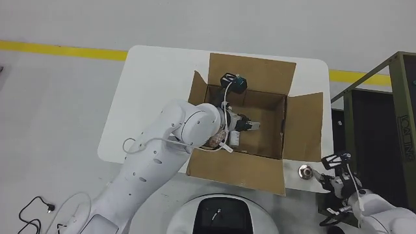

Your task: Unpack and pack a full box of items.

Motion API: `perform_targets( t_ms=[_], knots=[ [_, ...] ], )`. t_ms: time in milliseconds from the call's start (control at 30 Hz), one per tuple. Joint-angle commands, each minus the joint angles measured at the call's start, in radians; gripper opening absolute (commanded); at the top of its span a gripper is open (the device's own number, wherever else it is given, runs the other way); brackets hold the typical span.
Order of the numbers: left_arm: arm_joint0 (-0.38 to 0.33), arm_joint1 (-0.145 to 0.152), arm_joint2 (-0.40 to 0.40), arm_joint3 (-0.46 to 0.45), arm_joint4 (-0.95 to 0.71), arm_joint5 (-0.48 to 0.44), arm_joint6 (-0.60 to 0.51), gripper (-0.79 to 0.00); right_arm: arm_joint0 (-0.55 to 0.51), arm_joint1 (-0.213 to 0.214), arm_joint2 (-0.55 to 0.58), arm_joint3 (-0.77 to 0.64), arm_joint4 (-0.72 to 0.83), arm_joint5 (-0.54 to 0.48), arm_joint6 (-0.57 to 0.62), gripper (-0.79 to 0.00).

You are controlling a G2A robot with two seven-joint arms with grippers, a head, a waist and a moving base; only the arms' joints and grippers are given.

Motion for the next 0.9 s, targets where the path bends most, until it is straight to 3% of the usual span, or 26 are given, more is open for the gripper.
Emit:
perform_targets(
  t_ms=[0,100,867],
  knots=[
    [0.0,0.0,0.0,0.0,0.0,0.0,0.0,0.0,0.029,0.0,-0.041,0.033,-0.015,-0.002,0.019,-0.628],
    [0.0,0.0,0.0,0.0,0.0,0.0,0.0,0.0,0.066,0.0,-0.086,0.076,-0.035,0.0,0.036,-0.576],
    [0.0,0.0,0.0,0.0,0.0,0.0,0.0,0.0,0.22,0.003,-0.201,0.181,-0.124,0.002,0.153,-0.56]
  ],
)
